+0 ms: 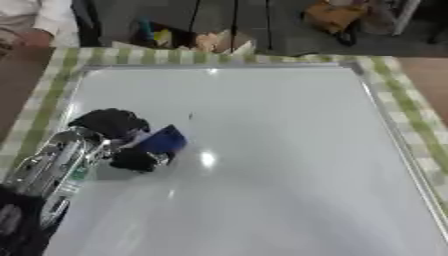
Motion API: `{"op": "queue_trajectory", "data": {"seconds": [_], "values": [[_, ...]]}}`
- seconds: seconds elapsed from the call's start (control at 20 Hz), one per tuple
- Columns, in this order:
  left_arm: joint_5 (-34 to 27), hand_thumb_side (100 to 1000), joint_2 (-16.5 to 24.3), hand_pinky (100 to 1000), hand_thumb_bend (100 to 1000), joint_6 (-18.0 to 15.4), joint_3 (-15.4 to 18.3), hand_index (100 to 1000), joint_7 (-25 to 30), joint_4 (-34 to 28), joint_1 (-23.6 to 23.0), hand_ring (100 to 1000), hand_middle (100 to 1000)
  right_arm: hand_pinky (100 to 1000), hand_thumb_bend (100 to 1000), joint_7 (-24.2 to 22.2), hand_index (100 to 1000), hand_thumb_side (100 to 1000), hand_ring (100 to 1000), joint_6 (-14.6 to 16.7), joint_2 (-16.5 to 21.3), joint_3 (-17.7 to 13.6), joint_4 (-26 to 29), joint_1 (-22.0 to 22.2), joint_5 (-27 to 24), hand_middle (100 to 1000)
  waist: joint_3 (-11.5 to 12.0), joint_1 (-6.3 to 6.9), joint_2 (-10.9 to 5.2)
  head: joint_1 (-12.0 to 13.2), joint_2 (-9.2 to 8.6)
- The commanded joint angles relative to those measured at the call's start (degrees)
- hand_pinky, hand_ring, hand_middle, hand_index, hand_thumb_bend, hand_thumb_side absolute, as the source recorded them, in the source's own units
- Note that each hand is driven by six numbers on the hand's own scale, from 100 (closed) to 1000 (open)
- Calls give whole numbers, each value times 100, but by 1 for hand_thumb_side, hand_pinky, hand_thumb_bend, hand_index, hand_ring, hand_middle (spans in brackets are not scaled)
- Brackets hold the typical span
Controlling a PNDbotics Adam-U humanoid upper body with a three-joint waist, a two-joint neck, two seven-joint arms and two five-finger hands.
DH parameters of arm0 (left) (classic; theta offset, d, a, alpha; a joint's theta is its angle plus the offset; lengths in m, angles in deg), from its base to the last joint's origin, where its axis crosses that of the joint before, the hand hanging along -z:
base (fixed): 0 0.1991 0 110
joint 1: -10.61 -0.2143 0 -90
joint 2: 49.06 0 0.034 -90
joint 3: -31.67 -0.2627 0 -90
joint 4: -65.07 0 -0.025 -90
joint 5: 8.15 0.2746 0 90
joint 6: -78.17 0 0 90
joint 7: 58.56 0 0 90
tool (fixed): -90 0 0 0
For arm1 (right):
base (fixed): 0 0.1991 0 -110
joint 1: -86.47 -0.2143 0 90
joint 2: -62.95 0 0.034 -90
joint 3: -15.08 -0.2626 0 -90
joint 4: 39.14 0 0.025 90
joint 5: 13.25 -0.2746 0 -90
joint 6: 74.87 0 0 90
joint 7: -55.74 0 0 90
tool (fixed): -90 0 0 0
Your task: Wipe the whiteboard clean with a brush.
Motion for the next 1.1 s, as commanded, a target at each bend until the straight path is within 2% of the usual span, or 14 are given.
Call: {"op": "queue_trajectory", "data": {"seconds": [0.05, 0.7, 0.9, 1.1], "values": [[25, 1000, 8, 280, 399, 123, 33, 889, -68, 136, 43, 543, 641, 813, 100, 15, 809, 1000, 859, 10, 75, -24, 73, -67, -42, 734, -2, -2, -118, 8, -29], [-63, 998, -127, 232, 356, 161, -81, 852, -457, 412, 67, 503, 591, 814, 100, 21, 809, 1000, 860, -1, 65, -25, 73, -61, -59, 732, -17, -5, -94, 34, -49], [-93, 945, -146, 163, 278, 168, -95, 811, -501, 450, 76, 448, 526, 814, 100, 28, 810, 1000, 860, 0, 68, -28, 73, -64, -65, 732, -28, -4, -93, 35, -53], [-126, 888, -158, 100, 130, 224, -98, 782, -592, 455, 93, 396, 480, 814, 100, 30, 810, 1000, 860, -3, 66, -27, 73, -61, -70, 732, -30, -3, -94, 35, -50]]}}
